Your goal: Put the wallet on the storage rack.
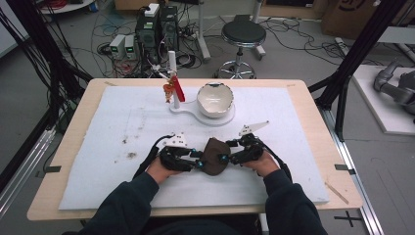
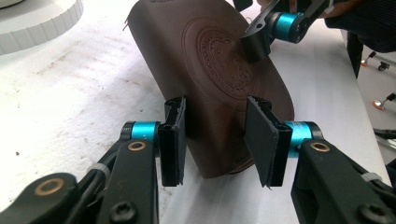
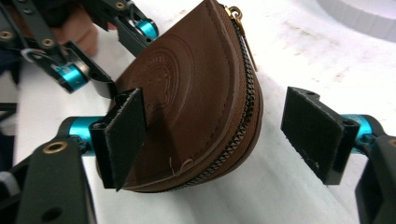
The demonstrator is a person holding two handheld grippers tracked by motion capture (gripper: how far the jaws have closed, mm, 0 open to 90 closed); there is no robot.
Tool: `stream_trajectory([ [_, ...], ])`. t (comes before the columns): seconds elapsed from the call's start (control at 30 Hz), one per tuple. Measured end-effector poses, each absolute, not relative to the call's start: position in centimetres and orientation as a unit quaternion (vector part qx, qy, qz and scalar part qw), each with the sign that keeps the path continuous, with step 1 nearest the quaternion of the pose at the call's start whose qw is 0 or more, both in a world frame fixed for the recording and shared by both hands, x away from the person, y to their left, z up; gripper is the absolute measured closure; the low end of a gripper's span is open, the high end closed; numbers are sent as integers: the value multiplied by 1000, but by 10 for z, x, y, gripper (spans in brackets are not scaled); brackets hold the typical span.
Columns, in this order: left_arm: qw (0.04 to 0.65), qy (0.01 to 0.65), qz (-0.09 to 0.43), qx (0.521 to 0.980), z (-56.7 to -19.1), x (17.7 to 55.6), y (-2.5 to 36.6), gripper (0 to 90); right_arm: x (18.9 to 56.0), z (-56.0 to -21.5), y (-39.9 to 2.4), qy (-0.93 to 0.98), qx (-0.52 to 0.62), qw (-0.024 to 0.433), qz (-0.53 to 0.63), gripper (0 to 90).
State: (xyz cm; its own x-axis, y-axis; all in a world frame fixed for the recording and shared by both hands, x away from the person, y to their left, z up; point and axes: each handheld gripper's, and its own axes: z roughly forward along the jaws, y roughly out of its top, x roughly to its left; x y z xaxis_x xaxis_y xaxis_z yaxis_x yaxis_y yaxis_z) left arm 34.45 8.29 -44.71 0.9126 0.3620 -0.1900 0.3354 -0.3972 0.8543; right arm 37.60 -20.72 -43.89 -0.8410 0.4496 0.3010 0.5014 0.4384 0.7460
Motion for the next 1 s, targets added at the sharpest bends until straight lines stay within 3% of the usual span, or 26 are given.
stream_trajectory([
  [0.2,508,207,14,836,-447,345,83,595,389,-450,-212,-829,-300,106,-460,255],
  [0.23,510,210,13,834,-447,345,83,595,390,-451,-213,-828,-297,115,-462,308],
  [0.27,508,214,15,835,-447,345,83,587,391,-451,-214,-825,-290,129,-467,423],
  [0.33,504,219,22,835,-446,345,84,558,390,-449,-214,-826,-280,129,-471,459],
  [0.43,499,248,43,829,-442,347,90,425,388,-442,-214,-829,-264,113,-480,494],
  [0.67,540,293,110,782,-424,354,127,361,378,-419,-228,-813,-249,40,-525,649],
  [1.0,552,355,172,735,-411,363,193,217,373,-391,-238,-809,-243,-73,-530,677],
])
